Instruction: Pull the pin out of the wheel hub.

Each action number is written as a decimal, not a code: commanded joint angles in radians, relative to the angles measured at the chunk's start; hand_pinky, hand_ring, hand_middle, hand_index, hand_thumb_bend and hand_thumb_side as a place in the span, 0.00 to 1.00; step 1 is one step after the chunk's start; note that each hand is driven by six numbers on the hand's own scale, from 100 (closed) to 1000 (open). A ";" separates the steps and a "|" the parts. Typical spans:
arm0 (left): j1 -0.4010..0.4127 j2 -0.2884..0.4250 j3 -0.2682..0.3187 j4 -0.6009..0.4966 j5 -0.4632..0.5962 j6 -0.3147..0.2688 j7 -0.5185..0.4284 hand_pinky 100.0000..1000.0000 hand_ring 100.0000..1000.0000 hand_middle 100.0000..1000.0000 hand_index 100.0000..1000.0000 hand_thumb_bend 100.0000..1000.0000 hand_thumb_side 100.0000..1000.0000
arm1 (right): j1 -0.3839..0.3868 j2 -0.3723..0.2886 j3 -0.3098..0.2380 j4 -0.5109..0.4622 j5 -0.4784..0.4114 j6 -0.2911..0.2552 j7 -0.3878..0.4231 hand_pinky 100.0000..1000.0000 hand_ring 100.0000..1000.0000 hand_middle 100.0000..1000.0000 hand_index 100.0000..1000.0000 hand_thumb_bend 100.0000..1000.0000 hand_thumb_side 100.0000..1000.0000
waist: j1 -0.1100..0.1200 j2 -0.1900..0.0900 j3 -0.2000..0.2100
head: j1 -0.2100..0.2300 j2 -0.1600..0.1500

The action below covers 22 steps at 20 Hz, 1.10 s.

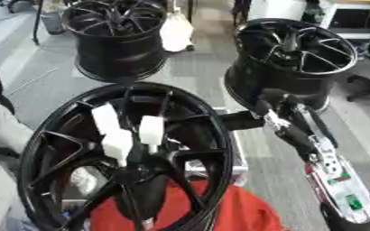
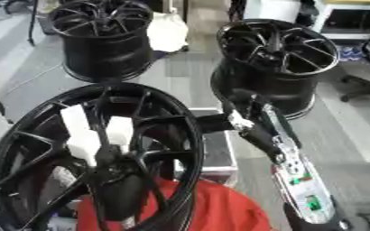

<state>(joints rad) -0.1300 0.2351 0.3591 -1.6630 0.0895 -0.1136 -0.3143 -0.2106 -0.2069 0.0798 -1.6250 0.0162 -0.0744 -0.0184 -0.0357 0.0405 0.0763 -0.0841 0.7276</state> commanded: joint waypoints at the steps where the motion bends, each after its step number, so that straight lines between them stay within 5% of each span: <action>1: -0.012 0.008 0.003 -0.021 -0.006 0.003 -0.002 0.60 0.54 0.58 0.78 0.00 0.70 | -0.015 -0.008 -0.008 -0.024 0.005 -0.002 0.004 0.61 0.61 0.70 0.79 0.27 0.42 | 0.004 -0.008 0.000 | -0.002 -0.014; 22: -0.009 -0.006 -0.003 -0.028 -0.018 0.007 -0.029 0.60 0.54 0.59 0.78 0.00 0.70 | -0.043 -0.023 0.001 -0.035 0.018 0.003 0.041 0.62 0.62 0.71 0.80 0.23 0.35 | 0.001 -0.009 0.001 | -0.003 -0.010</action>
